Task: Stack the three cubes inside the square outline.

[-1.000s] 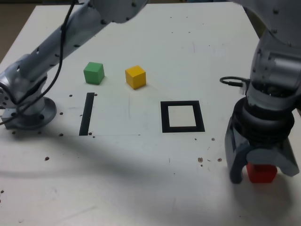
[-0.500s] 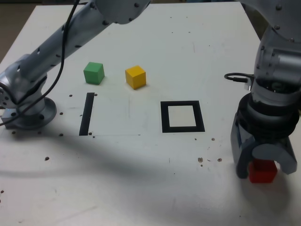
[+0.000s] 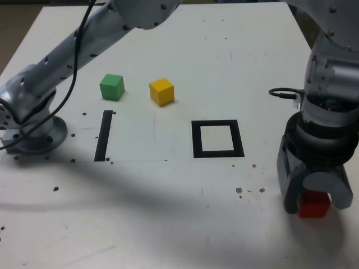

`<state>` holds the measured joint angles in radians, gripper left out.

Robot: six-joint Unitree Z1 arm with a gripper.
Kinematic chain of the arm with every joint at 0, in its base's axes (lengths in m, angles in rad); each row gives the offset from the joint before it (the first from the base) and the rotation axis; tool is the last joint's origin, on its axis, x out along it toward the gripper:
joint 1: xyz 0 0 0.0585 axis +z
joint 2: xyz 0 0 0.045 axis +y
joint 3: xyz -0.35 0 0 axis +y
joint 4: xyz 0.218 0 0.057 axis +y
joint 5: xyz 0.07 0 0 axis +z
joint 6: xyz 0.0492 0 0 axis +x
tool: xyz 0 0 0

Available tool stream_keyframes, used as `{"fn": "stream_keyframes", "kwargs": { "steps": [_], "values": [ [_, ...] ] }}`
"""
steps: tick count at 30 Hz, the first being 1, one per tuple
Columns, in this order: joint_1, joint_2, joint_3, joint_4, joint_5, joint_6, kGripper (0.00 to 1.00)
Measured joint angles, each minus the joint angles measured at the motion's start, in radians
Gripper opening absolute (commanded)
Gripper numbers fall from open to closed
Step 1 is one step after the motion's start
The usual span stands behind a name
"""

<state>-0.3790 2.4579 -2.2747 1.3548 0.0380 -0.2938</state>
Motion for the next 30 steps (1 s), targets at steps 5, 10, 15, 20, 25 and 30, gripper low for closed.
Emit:
{"fn": "stream_keyframes", "kwargs": {
  "steps": [5, 10, 15, 20, 25, 30],
  "values": [
    [0.000, 0.001, 0.003, 0.000, 0.003, 0.001, 0.56],
    [0.000, 0.005, 0.007, -0.002, 0.003, 0.001, 0.52],
    [0.000, 0.005, 0.019, -0.001, 0.001, 0.001, 0.43],
    [0.000, 0.003, 0.025, 0.000, -0.001, 0.001, 0.30],
    [0.001, -0.015, 0.042, -0.003, 0.013, 0.001, 0.25],
    [0.014, -0.068, 0.095, -0.001, 0.011, 0.008, 0.25]
  ]
}}
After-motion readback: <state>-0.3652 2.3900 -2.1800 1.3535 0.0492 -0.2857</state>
